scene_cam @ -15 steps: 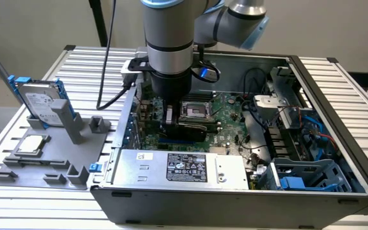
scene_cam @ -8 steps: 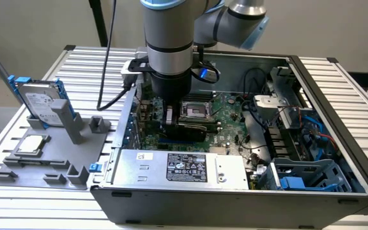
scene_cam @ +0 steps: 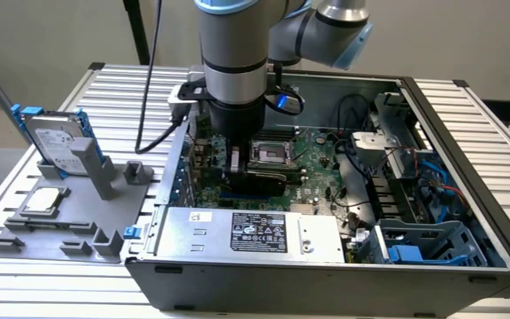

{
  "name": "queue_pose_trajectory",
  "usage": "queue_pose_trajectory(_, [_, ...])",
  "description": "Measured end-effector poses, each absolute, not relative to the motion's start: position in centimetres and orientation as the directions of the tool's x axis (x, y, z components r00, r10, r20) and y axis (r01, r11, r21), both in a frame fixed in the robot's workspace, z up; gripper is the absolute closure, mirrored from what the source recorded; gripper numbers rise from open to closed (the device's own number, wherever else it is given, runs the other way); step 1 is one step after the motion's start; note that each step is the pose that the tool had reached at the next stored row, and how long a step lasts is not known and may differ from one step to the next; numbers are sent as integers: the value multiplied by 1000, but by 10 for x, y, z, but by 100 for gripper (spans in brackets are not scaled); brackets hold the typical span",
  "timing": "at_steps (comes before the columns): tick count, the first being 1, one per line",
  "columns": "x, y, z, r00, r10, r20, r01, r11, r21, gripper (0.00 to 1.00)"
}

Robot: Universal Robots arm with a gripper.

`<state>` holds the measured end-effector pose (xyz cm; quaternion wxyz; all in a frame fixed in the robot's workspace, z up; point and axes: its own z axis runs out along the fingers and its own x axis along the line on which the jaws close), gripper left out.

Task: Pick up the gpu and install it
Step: 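Insert the gpu into the slot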

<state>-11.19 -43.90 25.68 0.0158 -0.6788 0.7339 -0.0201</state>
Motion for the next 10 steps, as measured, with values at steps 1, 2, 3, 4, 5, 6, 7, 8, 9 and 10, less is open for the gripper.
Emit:
queue_pose_trajectory(1, [-112, -439, 256, -77, -997, 4, -996, 77, -51, 73])
queue_pose_trajectory(2, [-112, -439, 256, -76, -997, 4, -996, 76, -51, 73])
queue_pose_trajectory(3, [-112, -439, 255, -75, -997, 4, -996, 75, -51, 73])
queue_pose_trajectory(4, [-112, -439, 255, -74, -997, 4, -996, 74, -51, 73])
queue_pose_trajectory(5, [-112, -439, 255, -73, -997, 5, -996, 73, -51, 73])
queue_pose_trajectory(6, [-112, -439, 254, -72, -997, 5, -996, 72, -51, 73])
queue_pose_trajectory(7, [-112, -439, 254, -72, -997, 5, -996, 72, -51, 73])
queue_pose_trajectory(8, [-112, -439, 253, -71, -997, 5, -996, 71, -51, 73])
queue_pose_trajectory(9, [-112, -439, 253, -71, -997, 4, -996, 71, -50, 73])
queue_pose_trajectory(10, [-112, -439, 253, -71, -997, 5, -996, 70, -51, 73])
